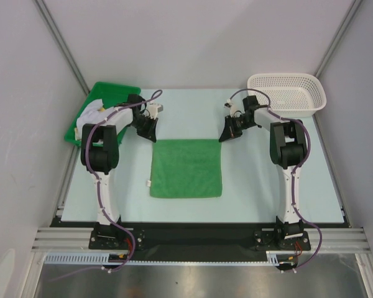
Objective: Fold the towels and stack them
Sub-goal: Fold the towel
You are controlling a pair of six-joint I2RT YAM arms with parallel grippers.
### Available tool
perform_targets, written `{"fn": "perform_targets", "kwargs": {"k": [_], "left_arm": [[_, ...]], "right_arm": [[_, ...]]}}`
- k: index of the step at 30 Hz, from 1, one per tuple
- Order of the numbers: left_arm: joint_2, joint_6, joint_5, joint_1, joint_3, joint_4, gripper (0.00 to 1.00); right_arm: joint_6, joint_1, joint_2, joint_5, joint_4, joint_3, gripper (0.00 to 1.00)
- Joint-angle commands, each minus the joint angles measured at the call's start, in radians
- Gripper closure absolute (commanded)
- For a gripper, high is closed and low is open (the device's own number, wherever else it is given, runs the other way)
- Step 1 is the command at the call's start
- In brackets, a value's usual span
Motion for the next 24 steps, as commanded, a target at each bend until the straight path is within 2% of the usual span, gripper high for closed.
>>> {"fn": "perform_targets", "kwargs": {"k": [1, 7, 10, 18, 24], "left_arm": [[0.014, -0.03, -0.064, 0.003, 0.051, 0.045, 1.0], [-0.029, -0.058, -0.02, -0.01, 0.091, 0.055, 1.0], [-0.095, -0.06, -0.03, -0.035, 0.108, 0.04, 1.0], [-0.248, -0.08, -0.076, -0.118, 0.228, -0.049, 1.0], [-0.412, -0.078, -0.142, -0.191, 0.17, -0.101, 1.0]], "right_arm": [[0.019, -0.03, -0.019, 0.091, 0.075, 0.044, 1.0], [0.019, -0.036, -0.053, 0.131, 0.11, 0.032, 1.0], [0.032, -0.042, -0.125, 0.145, 0.135, 0.02, 1.0], [0.074, -0.051, -0.402, 0.217, 0.147, -0.022, 1.0], [0.077, -0.05, -0.591, 0.254, 0.091, -0.126, 1.0]]}}
